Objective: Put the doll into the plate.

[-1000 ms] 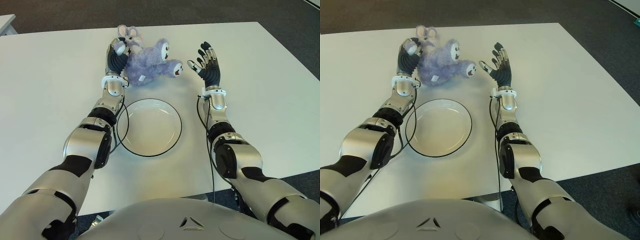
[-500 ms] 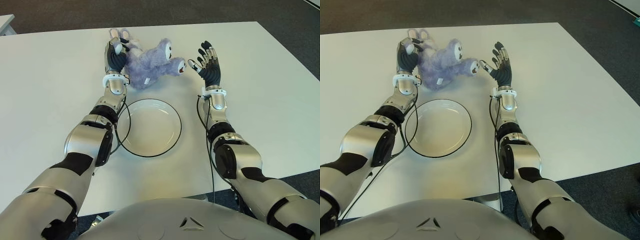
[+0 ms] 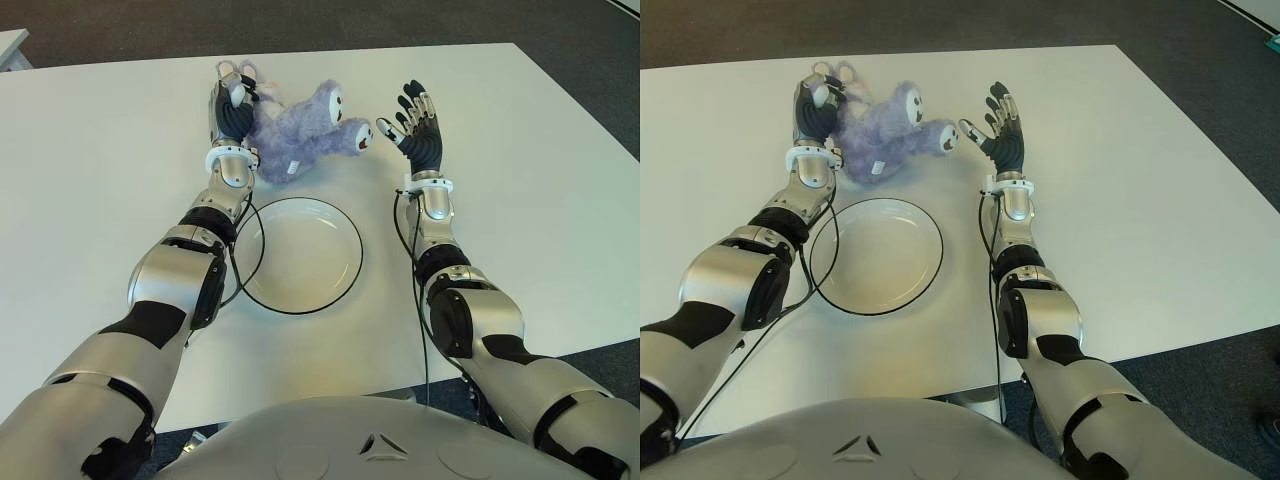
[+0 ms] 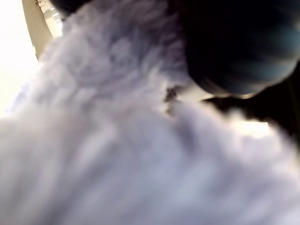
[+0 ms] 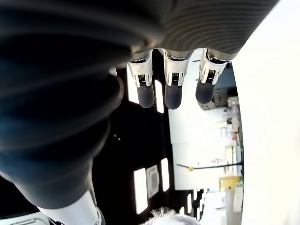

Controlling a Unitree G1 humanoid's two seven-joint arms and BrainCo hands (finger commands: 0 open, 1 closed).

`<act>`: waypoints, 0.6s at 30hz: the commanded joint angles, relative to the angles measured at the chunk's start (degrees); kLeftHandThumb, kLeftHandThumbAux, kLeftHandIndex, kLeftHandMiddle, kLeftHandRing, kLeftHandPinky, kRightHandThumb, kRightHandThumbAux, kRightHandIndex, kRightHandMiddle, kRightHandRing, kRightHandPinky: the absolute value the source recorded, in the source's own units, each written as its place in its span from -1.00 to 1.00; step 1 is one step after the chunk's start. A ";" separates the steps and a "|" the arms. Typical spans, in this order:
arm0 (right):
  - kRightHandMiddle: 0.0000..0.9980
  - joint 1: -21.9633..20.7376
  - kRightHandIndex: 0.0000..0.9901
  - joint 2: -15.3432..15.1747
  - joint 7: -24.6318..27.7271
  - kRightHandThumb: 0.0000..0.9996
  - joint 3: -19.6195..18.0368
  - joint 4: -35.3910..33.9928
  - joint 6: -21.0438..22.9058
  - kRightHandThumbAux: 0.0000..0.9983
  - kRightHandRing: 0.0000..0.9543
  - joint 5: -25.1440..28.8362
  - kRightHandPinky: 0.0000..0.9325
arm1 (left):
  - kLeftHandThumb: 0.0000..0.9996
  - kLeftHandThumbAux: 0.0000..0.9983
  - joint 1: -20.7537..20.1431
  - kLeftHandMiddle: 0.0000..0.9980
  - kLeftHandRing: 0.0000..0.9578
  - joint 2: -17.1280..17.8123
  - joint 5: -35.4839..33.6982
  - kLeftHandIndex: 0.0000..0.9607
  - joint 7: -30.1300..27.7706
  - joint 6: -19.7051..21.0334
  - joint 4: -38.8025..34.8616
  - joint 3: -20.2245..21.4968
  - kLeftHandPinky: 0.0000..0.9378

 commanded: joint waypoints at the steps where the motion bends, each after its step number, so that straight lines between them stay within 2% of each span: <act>1: -0.83 4.35 -0.86 1.10 0.35 -0.67 -0.58 2.03 -0.49 0.66 -0.86 1.47 -0.88 | 0.50 0.35 -0.37 0.37 0.56 0.70 1.05 -0.10 1.10 -0.02 0.98 -0.62 0.48; 2: -0.83 4.36 -0.86 1.11 0.40 -0.67 -0.60 1.98 -0.54 0.66 -0.86 1.55 -0.88 | 0.48 0.35 -0.42 0.42 0.57 0.73 1.19 -0.09 1.40 0.05 1.02 -0.66 0.48; 3: -0.84 4.36 -0.86 1.12 0.44 -0.67 -0.60 1.94 -0.58 0.66 -0.86 1.61 -0.89 | 0.44 0.36 -0.46 0.51 0.60 0.74 1.32 -0.08 1.63 0.10 1.06 -0.68 0.58; 7: -0.84 4.47 -0.86 1.19 0.55 -0.67 -0.59 1.76 -0.78 0.64 -0.87 1.73 -0.89 | 0.42 0.36 -0.73 0.58 0.67 0.98 2.86 -0.08 4.54 0.61 1.20 -1.59 0.71; 15: -0.84 4.55 -0.86 1.18 1.04 -0.67 -0.57 1.47 -0.83 0.62 -0.88 2.08 -0.89 | 0.41 0.37 -1.25 0.64 0.71 1.12 3.91 -0.08 6.54 2.42 1.56 -2.53 0.70; 18: -0.84 4.58 -0.86 1.28 1.24 -0.64 -0.60 1.28 -0.73 0.60 -0.87 2.36 -0.88 | 0.42 0.38 -1.39 0.68 0.74 1.05 3.21 -0.07 5.80 3.28 1.48 -1.90 0.77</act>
